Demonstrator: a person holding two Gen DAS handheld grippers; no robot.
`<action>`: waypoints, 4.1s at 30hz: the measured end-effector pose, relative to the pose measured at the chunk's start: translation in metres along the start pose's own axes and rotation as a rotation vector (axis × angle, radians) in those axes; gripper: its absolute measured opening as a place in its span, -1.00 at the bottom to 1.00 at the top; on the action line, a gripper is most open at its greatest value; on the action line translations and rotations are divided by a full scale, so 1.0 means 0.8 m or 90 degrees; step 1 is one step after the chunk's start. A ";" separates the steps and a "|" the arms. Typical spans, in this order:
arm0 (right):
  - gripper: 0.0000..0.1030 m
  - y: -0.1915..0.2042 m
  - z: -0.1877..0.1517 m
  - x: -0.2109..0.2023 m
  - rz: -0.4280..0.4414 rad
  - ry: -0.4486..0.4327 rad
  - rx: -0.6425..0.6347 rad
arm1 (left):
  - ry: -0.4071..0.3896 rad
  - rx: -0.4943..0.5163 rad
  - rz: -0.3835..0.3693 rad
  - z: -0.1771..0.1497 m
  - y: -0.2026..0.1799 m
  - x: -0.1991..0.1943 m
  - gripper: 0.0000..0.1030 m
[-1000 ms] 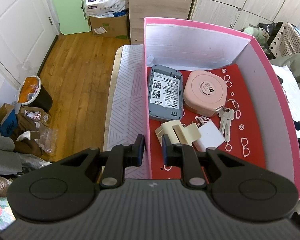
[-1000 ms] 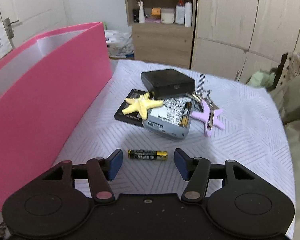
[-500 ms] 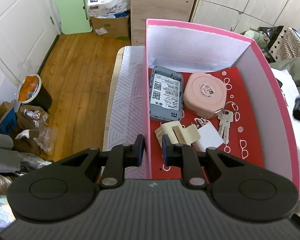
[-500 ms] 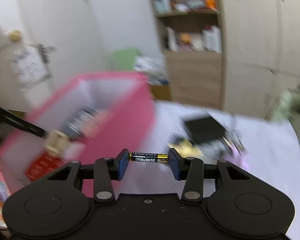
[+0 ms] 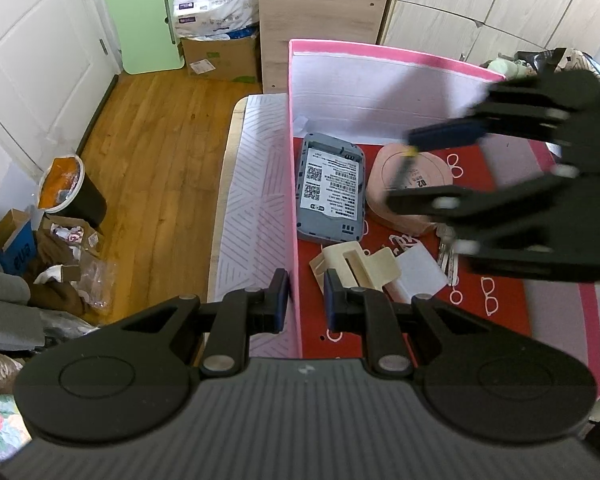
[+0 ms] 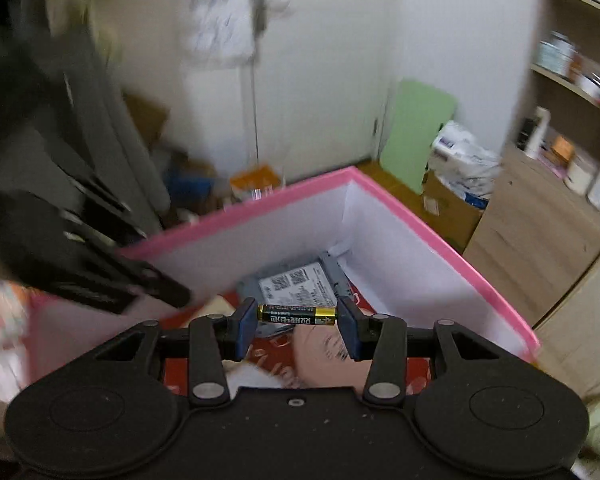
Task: Organize rigid objects
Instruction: 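Lay the AA battery in the box beside the grey router, then grasp the yellow starfish with the right gripper, then drop the yellow starfish into the box beside the keys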
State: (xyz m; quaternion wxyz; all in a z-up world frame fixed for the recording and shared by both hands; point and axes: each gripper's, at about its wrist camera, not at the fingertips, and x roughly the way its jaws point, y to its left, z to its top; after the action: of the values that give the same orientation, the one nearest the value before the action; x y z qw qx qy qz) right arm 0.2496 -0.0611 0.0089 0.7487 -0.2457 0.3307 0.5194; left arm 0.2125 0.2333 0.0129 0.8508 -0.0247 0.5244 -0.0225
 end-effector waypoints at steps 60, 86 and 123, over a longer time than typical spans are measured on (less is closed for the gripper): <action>0.32 -0.065 -0.237 -0.071 -0.273 -0.078 0.348 | 0.009 -0.016 0.024 -0.003 -0.006 -0.003 -0.66; 0.09 -0.042 -0.234 -0.091 -0.288 -0.119 0.344 | 0.011 -0.019 0.017 -0.001 -0.005 -0.002 -0.65; 0.33 0.043 -0.092 -0.046 0.073 0.036 -0.010 | 0.005 -0.031 0.007 -0.005 0.002 -0.004 -0.65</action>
State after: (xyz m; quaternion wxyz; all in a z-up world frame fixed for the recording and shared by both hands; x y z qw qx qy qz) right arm 0.1905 -0.1244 -0.0134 0.7059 -0.2467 0.3608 0.5573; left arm 0.2077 0.2352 0.0139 0.8480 -0.0426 0.5283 -0.0051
